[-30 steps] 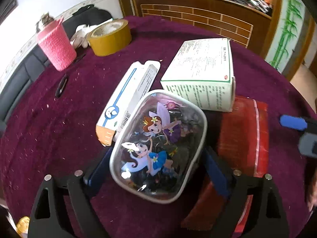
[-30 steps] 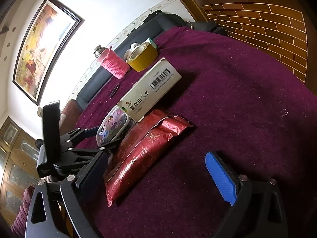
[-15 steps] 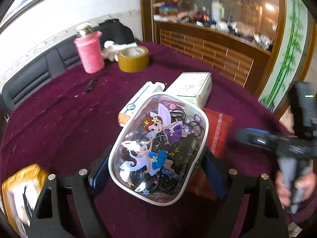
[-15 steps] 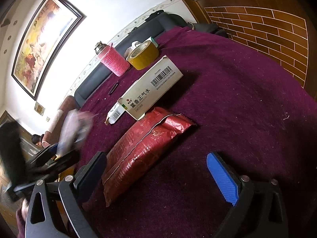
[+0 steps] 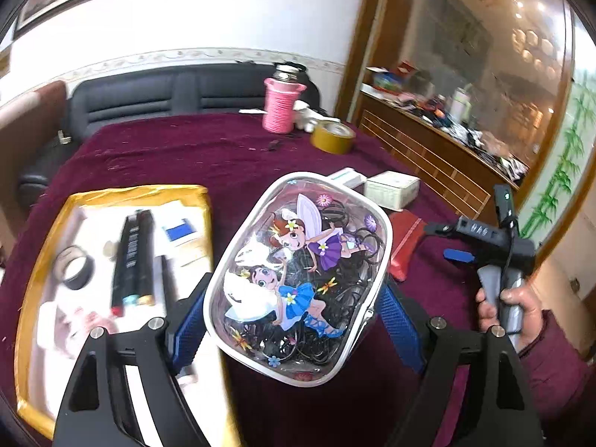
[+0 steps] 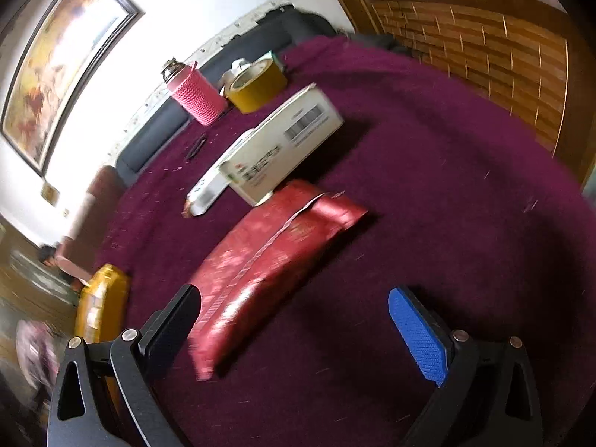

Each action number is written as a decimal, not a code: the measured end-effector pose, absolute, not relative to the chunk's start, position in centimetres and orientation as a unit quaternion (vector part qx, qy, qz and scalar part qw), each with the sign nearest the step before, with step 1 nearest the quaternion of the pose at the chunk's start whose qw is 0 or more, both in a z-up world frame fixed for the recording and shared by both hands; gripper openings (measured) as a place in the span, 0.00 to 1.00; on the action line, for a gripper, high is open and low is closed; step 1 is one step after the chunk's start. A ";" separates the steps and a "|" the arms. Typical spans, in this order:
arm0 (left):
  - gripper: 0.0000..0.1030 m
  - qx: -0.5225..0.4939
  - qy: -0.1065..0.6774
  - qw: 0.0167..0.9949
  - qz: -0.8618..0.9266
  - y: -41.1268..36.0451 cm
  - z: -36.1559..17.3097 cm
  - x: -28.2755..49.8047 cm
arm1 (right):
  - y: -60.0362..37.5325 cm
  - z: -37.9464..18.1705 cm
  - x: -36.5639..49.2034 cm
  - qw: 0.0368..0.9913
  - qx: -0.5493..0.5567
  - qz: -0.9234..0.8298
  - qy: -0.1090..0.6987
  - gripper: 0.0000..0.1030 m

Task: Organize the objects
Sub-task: 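Carry the pouch to the tray with the left tool while the right tool grasps the red packet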

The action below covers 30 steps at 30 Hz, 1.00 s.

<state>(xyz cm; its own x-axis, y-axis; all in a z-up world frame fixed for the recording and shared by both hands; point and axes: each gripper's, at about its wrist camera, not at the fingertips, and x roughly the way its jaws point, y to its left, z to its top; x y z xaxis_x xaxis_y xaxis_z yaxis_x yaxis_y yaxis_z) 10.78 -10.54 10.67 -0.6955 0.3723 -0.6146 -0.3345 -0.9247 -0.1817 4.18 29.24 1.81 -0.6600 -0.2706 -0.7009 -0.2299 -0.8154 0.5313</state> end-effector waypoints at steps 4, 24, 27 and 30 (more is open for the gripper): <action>0.81 -0.323 -0.030 0.172 0.930 -13.0 10.6 12.3 | 28.0 1.7 2.6 0.012 0.434 -0.838 -0.330 1.00; 0.81 -0.322 -0.071 0.088 0.940 -22.3 8.7 15.2 | 18.4 1.2 -3.7 -0.151 0.466 -0.866 -0.100 0.81; 0.81 -0.325 -0.076 0.084 0.939 -22.6 8.4 15.3 | 19.4 1.7 -2.5 -0.120 0.468 -0.869 -0.111 0.69; 0.81 -0.327 -0.074 0.083 0.938 -22.4 8.3 15.3 | 19.9 2.0 -1.3 -0.090 0.472 -0.868 -0.128 0.62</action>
